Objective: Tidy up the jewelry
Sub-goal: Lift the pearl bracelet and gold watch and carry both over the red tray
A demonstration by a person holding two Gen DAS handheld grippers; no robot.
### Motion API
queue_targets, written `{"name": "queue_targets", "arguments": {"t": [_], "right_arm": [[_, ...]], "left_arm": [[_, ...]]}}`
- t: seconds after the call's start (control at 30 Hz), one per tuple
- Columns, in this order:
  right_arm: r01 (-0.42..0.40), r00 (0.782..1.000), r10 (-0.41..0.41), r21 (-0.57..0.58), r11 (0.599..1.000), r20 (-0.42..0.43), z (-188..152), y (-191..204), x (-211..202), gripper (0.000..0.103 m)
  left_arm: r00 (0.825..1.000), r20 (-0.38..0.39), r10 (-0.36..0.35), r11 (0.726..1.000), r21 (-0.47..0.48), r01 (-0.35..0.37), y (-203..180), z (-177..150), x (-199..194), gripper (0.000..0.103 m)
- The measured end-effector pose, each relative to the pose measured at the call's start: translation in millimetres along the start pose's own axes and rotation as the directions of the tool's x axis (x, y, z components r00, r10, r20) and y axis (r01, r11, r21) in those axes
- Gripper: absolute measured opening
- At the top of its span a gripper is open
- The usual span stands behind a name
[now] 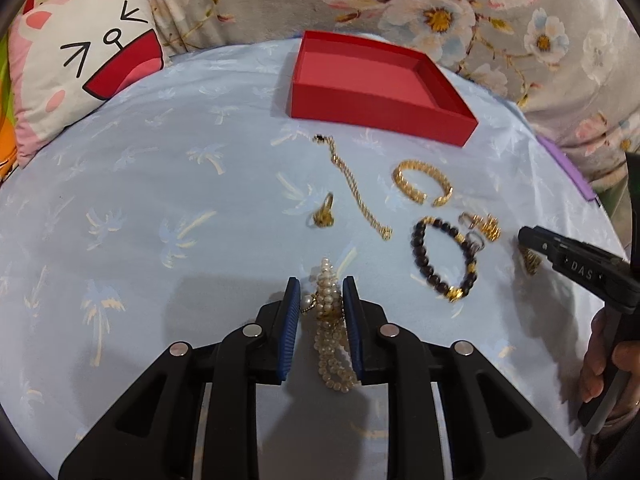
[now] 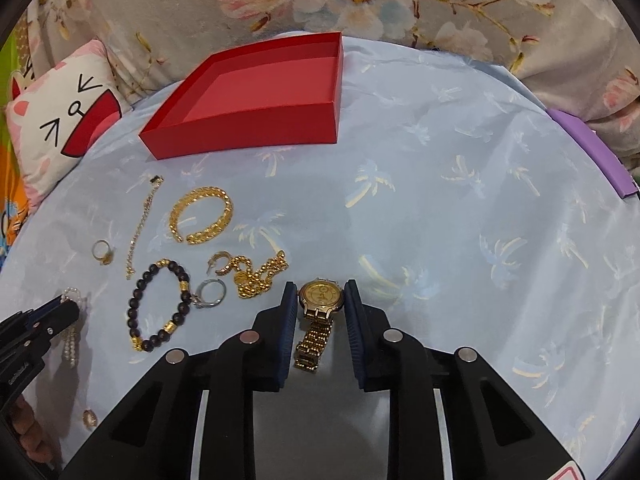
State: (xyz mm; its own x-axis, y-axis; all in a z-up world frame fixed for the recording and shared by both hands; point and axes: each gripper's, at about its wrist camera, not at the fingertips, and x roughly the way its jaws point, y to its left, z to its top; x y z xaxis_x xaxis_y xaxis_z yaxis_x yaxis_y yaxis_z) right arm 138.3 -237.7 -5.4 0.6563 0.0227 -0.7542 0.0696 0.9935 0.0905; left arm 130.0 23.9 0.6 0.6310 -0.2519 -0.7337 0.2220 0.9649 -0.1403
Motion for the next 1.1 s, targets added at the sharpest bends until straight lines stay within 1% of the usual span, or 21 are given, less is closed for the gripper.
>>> {"name": "queue_targets", "arguments": {"t": [0.1,0.17,0.2,0.3,0.4,0.47,0.57,0.6,0.67,0.7,0.73,0.83,0.87,0.93,1.0,1.07,1.1], "right_arm": [[-0.023,0.999,0.023,-0.012,1.000,0.023,12,0,-14,0.022],[-0.035,0.999,0.036,-0.032,0.999,0.036,26,2,-21,0.022],[-0.039,0.998,0.040,-0.037,0.999,0.044,34,2,-23,0.022],[-0.039,0.996,0.043,-0.053,0.998,0.081,61,4,-25,0.022],[-0.025,0.991,0.034,-0.073,0.997,0.130,91,10,-25,0.022],[-0.028,0.987,0.038,-0.070,0.997,0.154,110,12,-24,0.022],[-0.052,0.983,0.062,-0.061,0.997,0.172,120,13,-27,0.022],[-0.056,0.982,0.067,-0.065,0.996,0.176,119,14,-28,0.022],[-0.058,0.982,0.070,-0.074,0.996,0.173,112,16,-29,0.022],[-0.060,0.984,0.073,-0.078,0.995,0.164,108,16,-28,0.022],[-0.069,0.985,0.080,-0.077,0.995,0.154,103,15,-27,0.022],[-0.090,0.988,0.099,-0.077,0.993,0.118,87,14,-22,0.022],[-0.094,0.989,0.103,-0.079,0.992,0.109,82,15,-21,0.022],[-0.096,0.990,0.104,-0.088,0.992,0.095,75,16,-21,0.022],[-0.095,0.991,0.103,-0.094,0.991,0.090,70,18,-22,0.022],[-0.091,0.991,0.100,-0.099,0.991,0.090,67,18,-23,0.022],[-0.087,0.991,0.096,-0.099,0.991,0.090,66,19,-24,0.022]], "left_arm": [[0.998,0.053,0.023,0.999,0.044,-0.025,-2,16,-16,0.020],[0.997,0.077,0.023,0.997,0.066,-0.028,-3,32,-23,0.012],[0.996,0.086,0.023,0.997,0.073,-0.029,-2,43,-25,0.010],[0.993,0.114,0.004,0.996,0.083,-0.014,-4,76,-27,0.010],[0.984,0.175,0.011,0.995,0.097,-0.029,-8,109,-26,0.007],[0.981,0.195,0.015,0.996,0.083,-0.032,-6,130,-24,0.007],[0.979,0.202,0.012,0.998,0.057,-0.024,0,143,-26,0.007],[0.979,0.205,0.010,0.998,0.051,-0.021,3,142,-28,0.008],[0.983,0.180,0.019,0.998,0.049,-0.028,8,133,-27,0.029],[0.986,0.168,0.022,0.998,0.046,-0.031,11,126,-26,0.045],[0.988,0.152,0.024,0.998,0.048,-0.031,13,116,-24,0.049],[0.998,0.061,0.020,0.995,0.097,-0.026,13,78,-9,0.049],[1.000,0.018,0.022,0.993,0.114,-0.024,14,63,-1,0.049],[0.999,-0.039,0.017,0.991,0.135,-0.012,14,44,10,0.048],[0.997,-0.083,0.010,0.989,0.150,0.002,15,32,22,0.047],[0.994,-0.105,-0.006,0.987,0.158,0.023,14,26,28,0.040],[0.994,-0.111,-0.008,0.986,0.165,0.027,13,24,31,0.031]]}}
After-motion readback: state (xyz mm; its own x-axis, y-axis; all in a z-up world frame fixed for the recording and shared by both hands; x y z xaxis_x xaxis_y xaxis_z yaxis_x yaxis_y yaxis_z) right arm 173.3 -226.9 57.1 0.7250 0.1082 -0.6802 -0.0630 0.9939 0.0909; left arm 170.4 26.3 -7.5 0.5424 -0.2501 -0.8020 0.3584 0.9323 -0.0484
